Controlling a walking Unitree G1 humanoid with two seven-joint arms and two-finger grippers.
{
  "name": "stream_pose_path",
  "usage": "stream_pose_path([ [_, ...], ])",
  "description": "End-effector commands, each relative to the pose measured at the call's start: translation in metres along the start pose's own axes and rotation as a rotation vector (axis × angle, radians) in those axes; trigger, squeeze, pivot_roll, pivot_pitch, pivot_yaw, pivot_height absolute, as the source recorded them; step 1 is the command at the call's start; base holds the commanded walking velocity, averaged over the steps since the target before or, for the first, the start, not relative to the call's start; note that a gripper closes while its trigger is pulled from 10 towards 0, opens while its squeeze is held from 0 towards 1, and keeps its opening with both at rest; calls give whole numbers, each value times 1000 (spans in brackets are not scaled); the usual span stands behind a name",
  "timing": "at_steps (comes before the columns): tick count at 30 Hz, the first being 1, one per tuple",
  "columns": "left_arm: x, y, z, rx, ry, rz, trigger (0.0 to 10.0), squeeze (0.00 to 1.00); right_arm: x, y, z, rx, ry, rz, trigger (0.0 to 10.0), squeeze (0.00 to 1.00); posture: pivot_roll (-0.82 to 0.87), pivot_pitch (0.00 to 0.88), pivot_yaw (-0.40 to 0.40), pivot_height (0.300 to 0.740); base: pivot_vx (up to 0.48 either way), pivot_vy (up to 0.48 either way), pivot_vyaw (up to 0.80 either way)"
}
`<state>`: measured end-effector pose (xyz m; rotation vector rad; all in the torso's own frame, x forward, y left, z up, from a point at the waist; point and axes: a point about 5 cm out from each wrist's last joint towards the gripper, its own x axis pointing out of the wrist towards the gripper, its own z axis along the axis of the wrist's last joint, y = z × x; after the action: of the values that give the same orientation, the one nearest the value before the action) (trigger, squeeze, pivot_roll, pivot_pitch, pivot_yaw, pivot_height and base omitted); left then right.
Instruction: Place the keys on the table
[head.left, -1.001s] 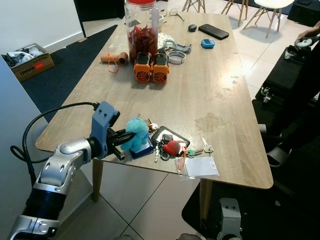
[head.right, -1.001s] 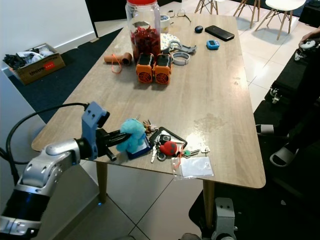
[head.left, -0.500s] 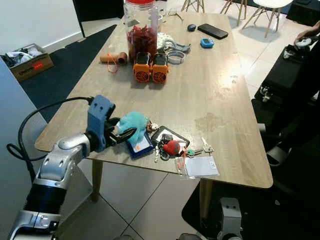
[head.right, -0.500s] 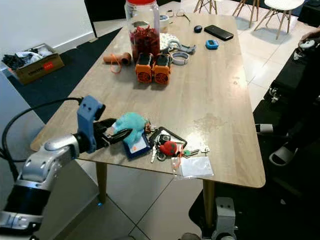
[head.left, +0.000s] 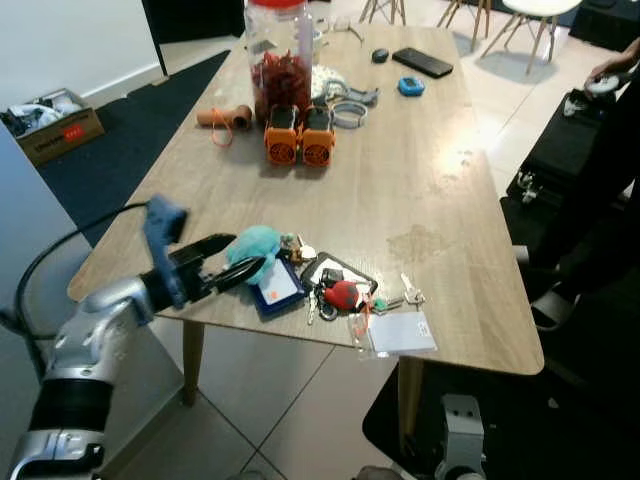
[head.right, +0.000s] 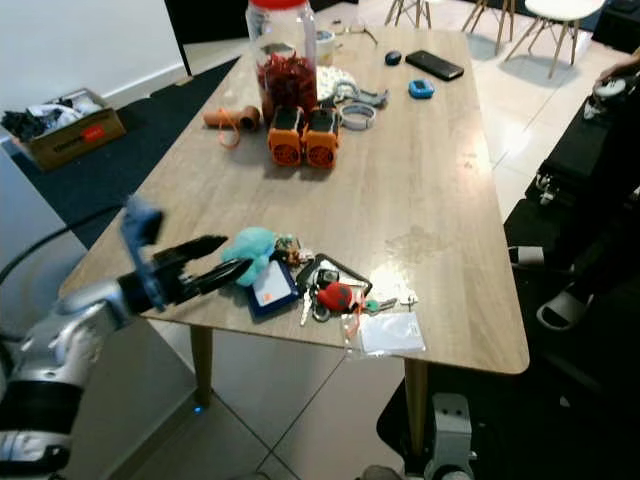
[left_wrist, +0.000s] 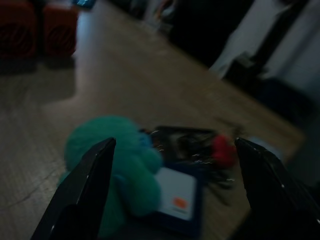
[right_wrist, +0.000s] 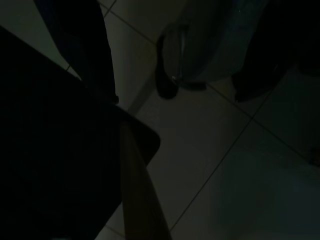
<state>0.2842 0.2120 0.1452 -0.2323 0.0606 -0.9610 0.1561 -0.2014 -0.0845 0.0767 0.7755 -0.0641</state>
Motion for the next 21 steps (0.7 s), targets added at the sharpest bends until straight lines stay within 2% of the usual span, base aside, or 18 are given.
stream_pose_path([
  [1,-14,-1,4,24,-25,-37,10000,0,-2,-2,-5,22,16,-16,10000,0,12,43,17,740,0,0,0],
  [4,-22,-7,-3,3,-11,-84,10000,0,-2,-3,-5,23,17,-18,10000,0,9,47,18,740,0,0,0],
  [8,-46,-27,-39,-15,199,-225,10000,0,-3,-5,-7,22,22,-22,10000,0,3,51,18,740,0,0,0],
  [11,-55,-27,-47,-14,223,-223,10000,0,-4,-6,-7,22,23,-23,10000,0,-1,51,16,740,0,0,0],
  [12,-64,-26,-54,-28,228,-193,10000,0,-4,-6,-8,21,25,-25,10000,0,-3,51,12,740,0,0,0],
  [13,-64,-26,-54,-28,228,-193,10000,0,-4,-6,-8,21,25,-25,10000,0,-3,51,12,740,0,0,0],
  [14,-75,-27,-61,-33,245,-175,10000,0,-4,-7,-8,19,27,-26,10000,0,-2,51,6,740,0,0,0],
  [17,-83,-27,-66,-37,266,-157,10000,0,-4,-7,-9,16,30,-27,10000,0,-1,50,5,740,0,0,0],
  [19,-95,-29,-82,-30,328,-113,10000,0,-5,-8,-10,9,43,-28,10000,0,7,47,-4,740,0,0,0],
  [20,-99,-27,-95,-29,376,-38,10000,0,-4,-7,-10,6,49,-28,10000,0,7,45,-3,740,0,0,0],
  [21,-100,-25,-105,-11,379,27,10000,0,-4,-7,-10,5,53,-28,10000,0,6,44,-3,740,0,0,0],
])
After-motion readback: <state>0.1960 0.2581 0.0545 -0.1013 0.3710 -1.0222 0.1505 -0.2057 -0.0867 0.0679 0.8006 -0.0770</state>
